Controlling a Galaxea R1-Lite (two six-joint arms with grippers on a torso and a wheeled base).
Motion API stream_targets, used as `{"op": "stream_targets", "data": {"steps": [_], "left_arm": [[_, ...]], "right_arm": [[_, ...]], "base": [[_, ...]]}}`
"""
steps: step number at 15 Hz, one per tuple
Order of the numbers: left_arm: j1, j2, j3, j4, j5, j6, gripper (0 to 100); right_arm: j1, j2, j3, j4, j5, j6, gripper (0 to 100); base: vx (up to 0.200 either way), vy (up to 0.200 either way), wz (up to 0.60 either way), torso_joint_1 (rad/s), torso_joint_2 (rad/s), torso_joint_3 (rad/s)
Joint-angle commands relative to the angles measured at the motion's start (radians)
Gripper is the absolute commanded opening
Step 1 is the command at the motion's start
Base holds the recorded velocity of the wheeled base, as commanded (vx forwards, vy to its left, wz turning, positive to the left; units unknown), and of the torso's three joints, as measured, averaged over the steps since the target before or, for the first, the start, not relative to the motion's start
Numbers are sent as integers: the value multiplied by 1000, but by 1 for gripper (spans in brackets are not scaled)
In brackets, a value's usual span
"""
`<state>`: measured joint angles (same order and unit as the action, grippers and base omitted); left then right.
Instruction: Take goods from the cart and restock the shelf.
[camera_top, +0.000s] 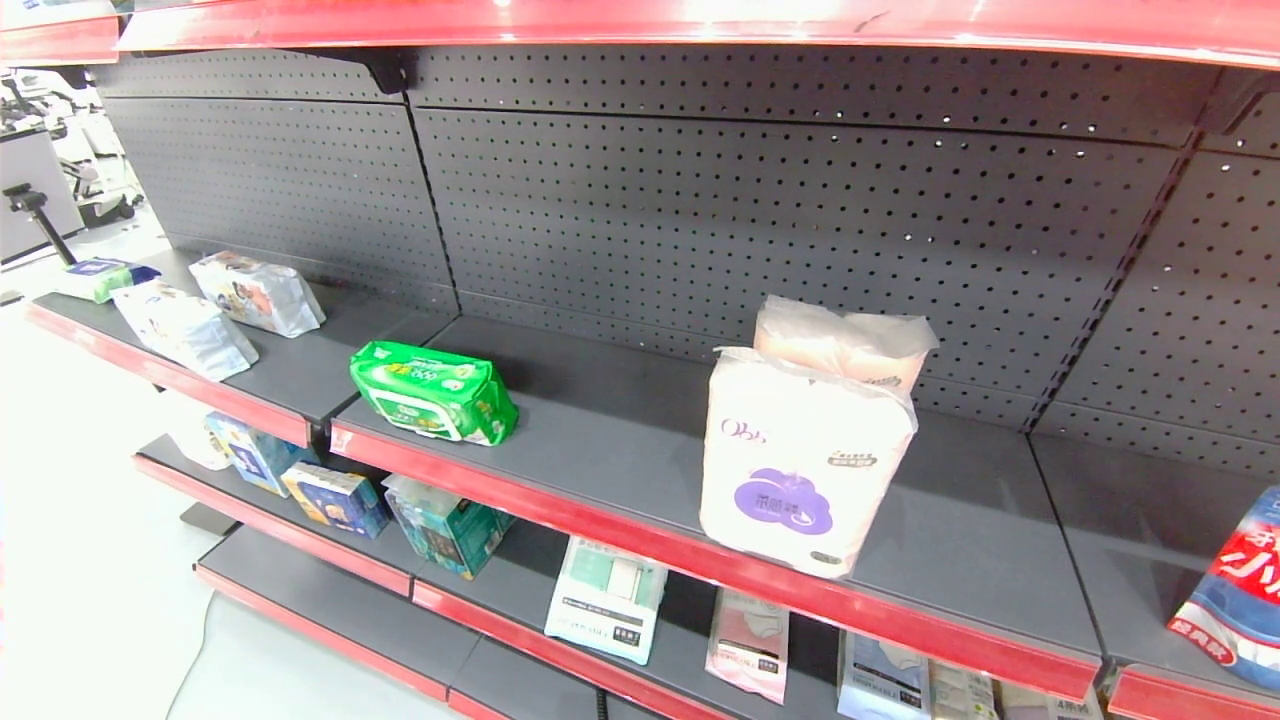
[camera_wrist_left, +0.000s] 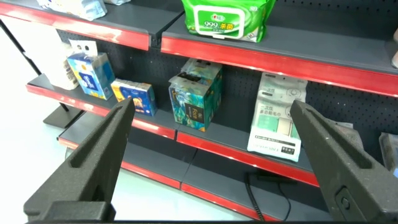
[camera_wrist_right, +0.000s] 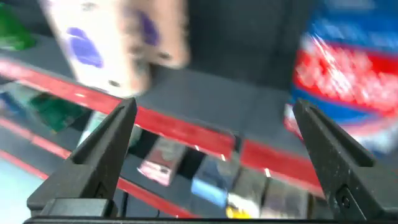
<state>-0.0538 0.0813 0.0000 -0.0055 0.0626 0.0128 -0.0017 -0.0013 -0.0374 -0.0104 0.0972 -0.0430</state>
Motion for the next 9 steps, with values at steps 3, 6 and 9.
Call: {"op": "stream_targets", "data": {"steps": [3, 6, 9], "left_arm": [[0, 0, 0, -1, 0, 0, 100], [0, 0, 0, -1, 0, 0, 100], [0, 2, 0, -1, 0, 0, 100]], "right_arm": [[0, 1, 36, -51, -33, -46, 100], [0, 1, 36, -48, -37, 77, 100], [0, 1, 37, -36, -186, 91, 100]], "base": [[0, 0, 0, 0, 0, 0], [0, 0, 0, 0, 0, 0], [0, 0, 0, 0, 0, 0]]}}
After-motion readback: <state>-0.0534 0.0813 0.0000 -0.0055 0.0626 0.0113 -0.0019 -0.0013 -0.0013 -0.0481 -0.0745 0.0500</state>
